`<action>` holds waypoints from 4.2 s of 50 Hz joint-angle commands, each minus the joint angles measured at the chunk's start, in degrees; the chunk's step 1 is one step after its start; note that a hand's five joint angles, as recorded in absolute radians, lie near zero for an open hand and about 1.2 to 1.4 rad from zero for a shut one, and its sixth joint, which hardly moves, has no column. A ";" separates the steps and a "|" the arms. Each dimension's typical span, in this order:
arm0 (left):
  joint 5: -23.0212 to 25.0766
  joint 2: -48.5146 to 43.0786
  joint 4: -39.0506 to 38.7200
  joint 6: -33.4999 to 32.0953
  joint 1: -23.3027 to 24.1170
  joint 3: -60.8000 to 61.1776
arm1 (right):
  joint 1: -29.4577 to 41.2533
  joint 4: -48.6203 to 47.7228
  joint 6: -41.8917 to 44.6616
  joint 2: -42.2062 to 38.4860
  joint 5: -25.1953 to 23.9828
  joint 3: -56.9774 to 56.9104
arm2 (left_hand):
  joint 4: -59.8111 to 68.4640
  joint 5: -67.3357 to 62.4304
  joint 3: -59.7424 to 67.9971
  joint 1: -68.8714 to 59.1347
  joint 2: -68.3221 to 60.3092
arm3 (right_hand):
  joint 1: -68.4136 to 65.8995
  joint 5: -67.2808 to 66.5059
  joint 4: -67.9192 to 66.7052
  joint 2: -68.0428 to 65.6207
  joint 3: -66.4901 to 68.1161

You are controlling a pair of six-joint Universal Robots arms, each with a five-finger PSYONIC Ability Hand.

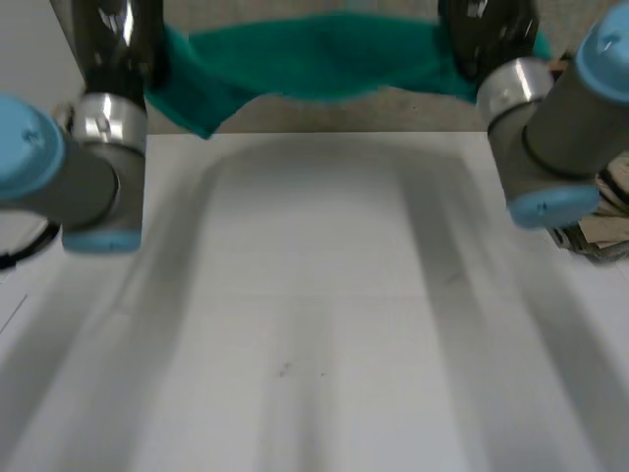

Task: Fold the laundry.

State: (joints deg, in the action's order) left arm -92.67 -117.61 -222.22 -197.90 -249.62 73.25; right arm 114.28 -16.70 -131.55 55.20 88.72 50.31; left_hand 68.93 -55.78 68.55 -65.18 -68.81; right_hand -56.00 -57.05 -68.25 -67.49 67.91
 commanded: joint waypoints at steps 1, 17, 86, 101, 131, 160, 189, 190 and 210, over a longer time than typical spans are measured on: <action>1.96 -2.18 0.91 2.25 -0.61 12.52 | -1.16 0.61 0.07 -4.04 -5.83 13.75 | 11.07 -14.22 11.45 -14.82 -11.19 | -24.00 -12.95 -11.75 -12.51 12.09; 3.02 -4.04 8.03 2.08 -2.18 18.42 | -9.15 7.03 -23.46 -8.80 -5.22 22.20 | 11.07 -14.22 11.45 -14.82 -11.19 | 35.48 46.53 47.72 46.96 -47.38; -3.49 -14.92 23.42 -6.98 -6.23 2.88 | -9.86 17.76 10.17 -18.28 -1.97 0.68 | 11.07 -14.22 11.45 -14.82 -11.19 | -24.00 -12.95 -11.75 -12.51 12.09; -2.08 -10.90 19.28 -6.89 -2.89 6.46 | -9.77 17.05 -1.23 -12.88 4.19 4.23 | -58.93 55.78 -58.55 55.18 58.81 | 46.00 57.05 58.25 57.49 -57.91; 4.16 3.70 17.61 -3.20 -4.30 23.96 | -18.64 16.34 -12.16 -4.58 -6.47 31.95 | -58.93 55.78 -58.55 55.18 58.81 | -24.00 -12.95 -11.75 -12.51 12.09; 4.25 12.93 18.32 -2.85 -7.28 27.12 | -4.97 12.84 6.39 11.77 -6.45 28.89 | -58.93 55.78 -58.55 55.18 58.81 | -24.00 -12.95 -11.75 -12.51 12.09; 4.25 8.27 17.53 1.63 4.39 23.79 | 10.82 15.37 -29.45 0.50 -3.11 21.46 | -58.93 55.78 -58.55 55.18 58.81 | 46.00 57.05 58.25 57.49 -57.91; 4.25 7.84 17.61 2.25 5.36 23.17 | 9.83 15.55 -29.46 1.21 -3.20 23.32 | -58.93 55.78 -58.55 55.18 58.81 | 46.00 57.05 58.25 57.49 -57.91; 1.97 -3.09 26.84 2.69 11.35 12.09 | -0.11 10.02 -14.36 3.06 -1.71 38.82 | -58.55 55.40 -58.17 54.80 58.42 | -24.00 -12.95 -11.75 -12.51 12.09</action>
State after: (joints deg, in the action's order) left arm -89.75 -123.31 -199.65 -194.54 -237.28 84.88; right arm 116.47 -6.47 -154.19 57.49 85.52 90.88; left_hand 11.68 -2.76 12.16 -10.77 -11.76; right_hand -51.24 -50.74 -63.96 -64.51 64.02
